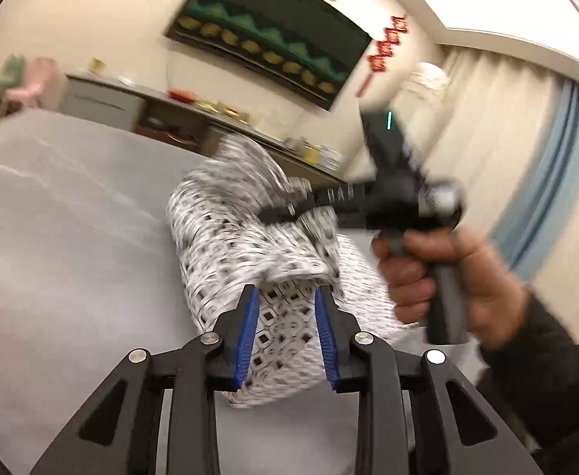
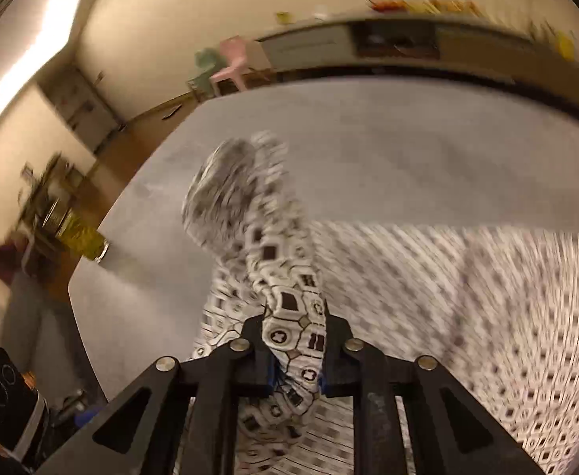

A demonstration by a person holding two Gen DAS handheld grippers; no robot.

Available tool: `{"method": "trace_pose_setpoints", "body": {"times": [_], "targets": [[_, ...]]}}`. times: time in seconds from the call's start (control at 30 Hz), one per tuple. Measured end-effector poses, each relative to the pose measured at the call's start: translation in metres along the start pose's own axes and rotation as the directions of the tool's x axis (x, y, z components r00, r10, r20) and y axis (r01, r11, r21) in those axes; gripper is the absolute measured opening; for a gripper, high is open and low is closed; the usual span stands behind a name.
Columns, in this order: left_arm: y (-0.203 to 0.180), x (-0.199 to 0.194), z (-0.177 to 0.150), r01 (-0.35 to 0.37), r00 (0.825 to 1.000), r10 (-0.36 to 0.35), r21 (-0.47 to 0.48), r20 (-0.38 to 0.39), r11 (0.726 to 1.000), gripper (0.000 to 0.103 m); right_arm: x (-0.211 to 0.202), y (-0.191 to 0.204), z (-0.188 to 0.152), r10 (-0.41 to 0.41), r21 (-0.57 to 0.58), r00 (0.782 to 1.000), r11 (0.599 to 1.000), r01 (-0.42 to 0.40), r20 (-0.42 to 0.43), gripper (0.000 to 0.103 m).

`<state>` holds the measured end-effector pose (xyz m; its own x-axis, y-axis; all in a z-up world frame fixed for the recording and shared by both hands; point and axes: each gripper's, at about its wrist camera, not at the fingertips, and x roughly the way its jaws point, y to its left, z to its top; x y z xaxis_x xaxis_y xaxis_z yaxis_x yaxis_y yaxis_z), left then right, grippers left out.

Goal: Fold clothes

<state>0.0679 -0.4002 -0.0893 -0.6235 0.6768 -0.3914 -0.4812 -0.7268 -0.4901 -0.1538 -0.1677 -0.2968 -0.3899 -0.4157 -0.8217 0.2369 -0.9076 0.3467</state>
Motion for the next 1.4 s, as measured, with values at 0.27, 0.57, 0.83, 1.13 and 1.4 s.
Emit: {"method": "trace_pose_setpoints", "body": {"times": [0.27,0.57,0.83,1.13,1.4], "targets": [[-0.002,0.046,0.034,-0.122,0.982,0.140,0.138,-0.126,0.983,0.033,-0.021,-0.044,-0.065,-0.012,0.109,0.991,0.994,-0.002,0.132,0.050],[0.034,0.187,0.074,-0.245,0.868,0.333,0.266,-0.368,0.932,0.029,-0.009,0.001,-0.093,-0.230,-0.170,0.969,0.955,0.242,0.090,0.043],[0.045,0.153,0.114,-0.137,0.933,0.152,0.069,-0.325,0.988,0.035,-0.033,0.024,-0.107,-0.314,-0.146,0.921,0.925,0.352,0.231,0.058],[0.076,0.172,0.102,-0.159,0.908,0.106,-0.100,-0.405,0.982,0.034,0.048,0.160,-0.134,-0.140,-0.395,0.983,0.901,0.178,0.123,0.026],[0.063,0.195,0.116,-0.331,0.861,0.326,0.056,-0.391,0.942,0.032,0.053,0.136,-0.138,-0.015,-0.328,0.995,0.943,0.048,0.104,0.030]]}}
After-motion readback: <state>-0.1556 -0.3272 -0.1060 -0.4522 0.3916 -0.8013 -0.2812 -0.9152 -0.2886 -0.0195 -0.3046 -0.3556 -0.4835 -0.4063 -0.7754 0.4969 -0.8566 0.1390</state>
